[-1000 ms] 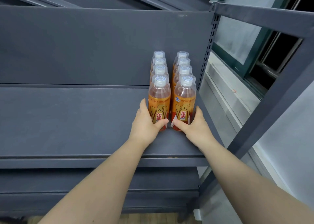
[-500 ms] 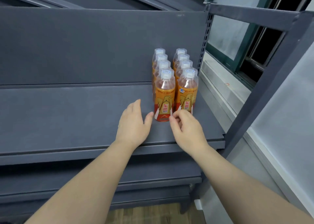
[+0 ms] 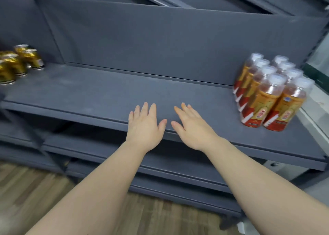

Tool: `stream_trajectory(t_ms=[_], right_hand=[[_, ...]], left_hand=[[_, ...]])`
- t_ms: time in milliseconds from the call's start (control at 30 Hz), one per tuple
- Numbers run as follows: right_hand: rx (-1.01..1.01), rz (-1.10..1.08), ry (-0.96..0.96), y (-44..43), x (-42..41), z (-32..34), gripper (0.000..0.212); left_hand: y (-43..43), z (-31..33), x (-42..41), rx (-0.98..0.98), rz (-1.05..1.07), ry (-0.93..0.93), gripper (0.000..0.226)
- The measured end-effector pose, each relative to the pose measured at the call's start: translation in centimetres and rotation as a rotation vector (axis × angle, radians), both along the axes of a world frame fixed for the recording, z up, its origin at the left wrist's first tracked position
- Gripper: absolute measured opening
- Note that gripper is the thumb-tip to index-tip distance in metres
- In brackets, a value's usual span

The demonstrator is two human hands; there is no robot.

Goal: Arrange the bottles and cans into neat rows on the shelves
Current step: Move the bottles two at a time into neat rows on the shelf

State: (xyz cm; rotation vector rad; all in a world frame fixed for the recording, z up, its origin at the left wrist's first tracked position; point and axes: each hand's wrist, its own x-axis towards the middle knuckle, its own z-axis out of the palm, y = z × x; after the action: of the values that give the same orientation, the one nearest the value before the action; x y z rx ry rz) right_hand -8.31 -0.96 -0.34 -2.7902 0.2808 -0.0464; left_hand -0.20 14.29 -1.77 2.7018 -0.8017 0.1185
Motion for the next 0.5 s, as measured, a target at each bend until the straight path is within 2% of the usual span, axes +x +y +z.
stream_trajectory(t_ms=[500], right_hand=[[-0.092,0.377,0.071,20.1,12.9,-0.2,0.063]], left_hand=[[22.6,-0.6,5.7,0.037,0.435,0.051,0.067]])
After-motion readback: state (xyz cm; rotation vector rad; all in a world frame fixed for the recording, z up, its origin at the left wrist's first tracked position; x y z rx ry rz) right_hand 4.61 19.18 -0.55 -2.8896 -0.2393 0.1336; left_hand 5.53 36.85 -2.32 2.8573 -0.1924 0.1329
